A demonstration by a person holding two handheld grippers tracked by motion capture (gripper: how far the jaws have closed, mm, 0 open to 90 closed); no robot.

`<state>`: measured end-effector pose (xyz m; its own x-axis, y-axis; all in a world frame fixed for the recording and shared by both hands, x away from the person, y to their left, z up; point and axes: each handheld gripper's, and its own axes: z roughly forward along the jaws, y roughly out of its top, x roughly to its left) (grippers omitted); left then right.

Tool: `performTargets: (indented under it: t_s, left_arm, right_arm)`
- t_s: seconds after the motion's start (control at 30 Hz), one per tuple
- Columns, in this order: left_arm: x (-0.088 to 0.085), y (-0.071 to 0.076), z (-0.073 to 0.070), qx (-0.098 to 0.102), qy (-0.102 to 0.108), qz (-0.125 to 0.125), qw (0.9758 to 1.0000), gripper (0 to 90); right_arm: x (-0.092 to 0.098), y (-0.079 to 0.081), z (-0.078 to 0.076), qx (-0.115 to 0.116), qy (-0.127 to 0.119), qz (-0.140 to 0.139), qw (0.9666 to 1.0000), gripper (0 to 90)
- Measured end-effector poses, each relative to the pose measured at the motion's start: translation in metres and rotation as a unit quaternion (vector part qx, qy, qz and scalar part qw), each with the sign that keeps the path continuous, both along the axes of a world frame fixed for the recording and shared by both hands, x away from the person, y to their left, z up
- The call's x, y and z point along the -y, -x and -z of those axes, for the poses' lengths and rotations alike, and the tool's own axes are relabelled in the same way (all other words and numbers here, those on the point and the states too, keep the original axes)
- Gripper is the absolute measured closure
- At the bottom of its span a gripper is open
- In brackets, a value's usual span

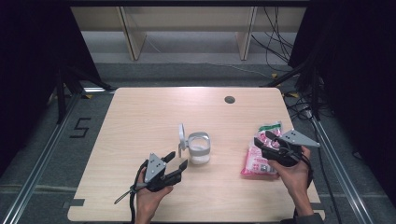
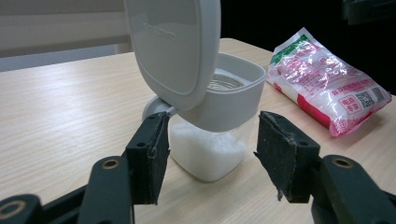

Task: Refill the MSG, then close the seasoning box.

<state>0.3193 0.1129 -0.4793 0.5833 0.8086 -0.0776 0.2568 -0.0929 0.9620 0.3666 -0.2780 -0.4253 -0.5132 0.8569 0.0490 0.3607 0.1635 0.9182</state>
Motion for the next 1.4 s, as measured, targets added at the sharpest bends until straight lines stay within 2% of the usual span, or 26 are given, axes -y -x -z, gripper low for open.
performTargets:
  t_s: [0.03,0.07,0.1,0.13,0.2,0.27,0.3,0.33,0.4,0.43,0.5,0.57,0.63,0.7,0.83,0.9,0.93,0.97,1.0,1.07,1.13,1.17,1.2,1.27,1.33,1.4]
  left_arm:
    - [-0.001,0.0,0.0,0.001,-0.001,0.001,1.0,43.1]
    - [-0.002,0.0,0.0,0.001,-0.001,-0.001,1.0,43.0]
    - [-0.002,0.0,-0.001,0.002,0.001,-0.002,1.0,43.0]
    - [-0.003,-0.001,-0.001,0.004,-0.002,-0.002,1.0,43.1]
    - [-0.005,-0.001,-0.002,0.006,-0.004,-0.001,1.0,43.1]
    - [-0.006,-0.002,-0.002,0.006,0.003,-0.003,1.0,43.3]
    - [-0.007,-0.002,-0.003,0.006,-0.002,-0.003,1.0,43.6]
    - [-0.007,-0.001,-0.003,0.006,0.004,-0.007,0.9999,43.7]
    - [-0.009,-0.002,-0.005,0.007,-0.001,-0.007,1.0,44.1]
    - [-0.011,-0.002,-0.006,0.006,-0.002,-0.008,0.9999,44.3]
    - [-0.014,-0.003,-0.007,0.007,-0.002,-0.012,0.9999,45.0]
    - [-0.017,-0.004,-0.009,0.008,-0.003,-0.016,0.9998,45.8]
    - [-0.02,-0.005,-0.01,0.01,-0.004,-0.02,0.9997,45.9]
    - [-0.023,-0.007,-0.012,0.015,-0.006,-0.022,0.9996,46.2]
    - [-0.028,-0.008,-0.014,0.013,-0.011,-0.03,0.9994,47.3]
    - [-0.03,-0.009,-0.015,0.01,-0.009,-0.034,0.9993,47.2]
    - [-0.03,-0.01,-0.015,0.012,-0.008,-0.034,0.9993,47.3]
    - [-0.03,-0.011,-0.015,0.012,-0.009,-0.034,0.9993,47.3]
    - [-0.031,-0.012,-0.015,0.013,-0.012,-0.032,0.9993,47.3]
    - [-0.031,-0.013,-0.016,0.013,-0.013,-0.032,0.9993,47.4]
    - [-0.032,-0.014,-0.016,0.012,-0.012,-0.035,0.9992,47.5]
    - [-0.032,-0.016,-0.017,0.013,-0.011,-0.036,0.9992,47.7]
    - [-0.032,-0.016,-0.017,0.012,-0.011,-0.035,0.9992,48.6]
    - [-0.032,-0.018,-0.019,0.011,-0.01,-0.034,0.9993,49.6]
    - [-0.032,-0.019,-0.019,0.011,-0.011,-0.034,0.9993,50.4]
    - [-0.033,-0.021,-0.02,0.012,-0.008,-0.031,0.9994,53.6]
  right_arm:
    - [-0.004,0.001,0.002,-0.002,-0.001,-0.011,0.9999,43.9]
    - [-0.007,0.0,0.004,0.011,0.006,-0.019,0.9997,43.4]
    - [-0.01,0.002,0.005,-0.001,0.004,-0.029,0.9996,42.9]
    - [-0.012,0.002,0.006,0.003,0.012,-0.039,0.9992,42.4]
    - [-0.017,0.005,0.01,-0.006,0.005,-0.042,0.9991,41.6]
    - [-0.019,0.005,0.015,-0.002,0.016,-0.053,0.9985,41.3]
    - [-0.021,0.007,0.016,-0.018,0.009,-0.052,0.9984,41.2]
    - [-0.022,0.008,0.02,-0.014,0.008,-0.056,0.9983,41.2]
    - [-0.024,0.011,0.024,-0.029,0.007,-0.055,0.998,40.9]
    - [-0.023,0.009,0.026,-0.019,0.015,-0.065,0.9976,40.9]
    - [-0.024,0.011,0.03,-0.028,0.018,-0.072,0.9969,40.7]
    - [-0.028,0.015,0.034,-0.039,0.014,-0.064,0.9971,40.3]
    - [-0.028,0.014,0.036,-0.035,0.021,-0.077,0.9962,40.3]
    - [-0.028,0.017,0.038,-0.043,0.021,-0.071,0.9963,40.0]
    - [-0.027,0.018,0.04,-0.04,0.028,-0.082,0.9954,39.8]
    - [-0.029,0.022,0.041,-0.047,0.015,-0.08,0.9956,39.7]
    - [-0.029,0.023,0.041,-0.049,0.015,-0.078,0.9957,39.6]
    - [-0.027,0.022,0.041,-0.045,0.027,-0.083,0.9952,39.6]
    - [-0.028,0.024,0.041,-0.052,0.02,-0.08,0.9952,39.5]
    - [-0.027,0.024,0.043,-0.044,0.022,-0.085,0.9952,39.3]
    - [-0.028,0.026,0.043,-0.052,0.016,-0.08,0.9953,39.3]
    - [-0.026,0.026,0.043,-0.048,0.026,-0.086,0.9948,39.3]
    - [-0.028,0.029,0.044,-0.054,0.016,-0.077,0.9954,39.2]
    - [-0.028,0.03,0.044,-0.055,0.015,-0.079,0.9952,39.2]
    - [-0.026,0.028,0.044,-0.049,0.027,-0.088,0.9946,39.2]
    - [-0.027,0.03,0.045,-0.053,0.02,-0.084,0.9949,39.2]
